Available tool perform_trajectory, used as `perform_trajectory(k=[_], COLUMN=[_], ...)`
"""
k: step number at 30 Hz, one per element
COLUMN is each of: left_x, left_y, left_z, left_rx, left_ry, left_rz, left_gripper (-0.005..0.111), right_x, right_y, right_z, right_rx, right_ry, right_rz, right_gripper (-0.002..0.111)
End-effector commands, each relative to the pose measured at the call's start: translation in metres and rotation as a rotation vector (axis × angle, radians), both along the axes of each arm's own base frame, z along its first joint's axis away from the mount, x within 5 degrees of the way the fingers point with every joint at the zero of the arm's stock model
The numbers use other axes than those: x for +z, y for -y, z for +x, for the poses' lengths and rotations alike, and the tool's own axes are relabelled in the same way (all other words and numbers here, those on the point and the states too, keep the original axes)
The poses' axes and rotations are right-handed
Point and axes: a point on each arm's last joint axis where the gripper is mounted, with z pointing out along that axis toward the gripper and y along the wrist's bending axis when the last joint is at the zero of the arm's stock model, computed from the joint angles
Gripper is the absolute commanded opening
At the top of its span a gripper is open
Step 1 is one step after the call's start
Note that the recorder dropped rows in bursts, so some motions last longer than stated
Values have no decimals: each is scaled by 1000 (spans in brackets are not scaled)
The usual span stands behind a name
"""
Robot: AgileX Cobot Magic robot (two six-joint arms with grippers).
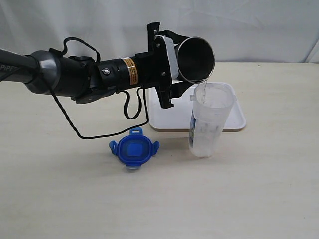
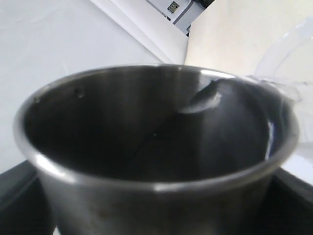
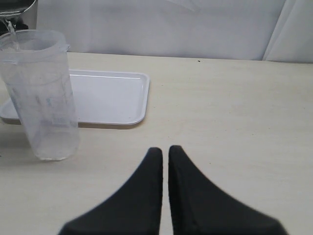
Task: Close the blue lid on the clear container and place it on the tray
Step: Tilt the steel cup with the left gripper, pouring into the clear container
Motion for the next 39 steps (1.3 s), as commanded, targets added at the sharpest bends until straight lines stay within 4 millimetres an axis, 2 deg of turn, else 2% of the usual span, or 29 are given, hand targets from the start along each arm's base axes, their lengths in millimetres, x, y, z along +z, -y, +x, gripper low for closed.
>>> perform_trajectory(k=[1, 26, 39], left_x=[19, 19, 19], left_y=[3, 3, 3], left_z=[-1, -1, 0], left_rx=[-20, -22, -11], left_ry=[68, 89, 11], left_rz=[-70, -58, -97], left_gripper=[0, 0, 0], right_x=[-1, -1, -1], right_y=[0, 0, 0], right_z=[0, 0, 0], right_rx=[-3, -3, -3], right_ry=[5, 5, 5], right_rz=[-7, -7, -7], right_gripper=[5, 5, 5])
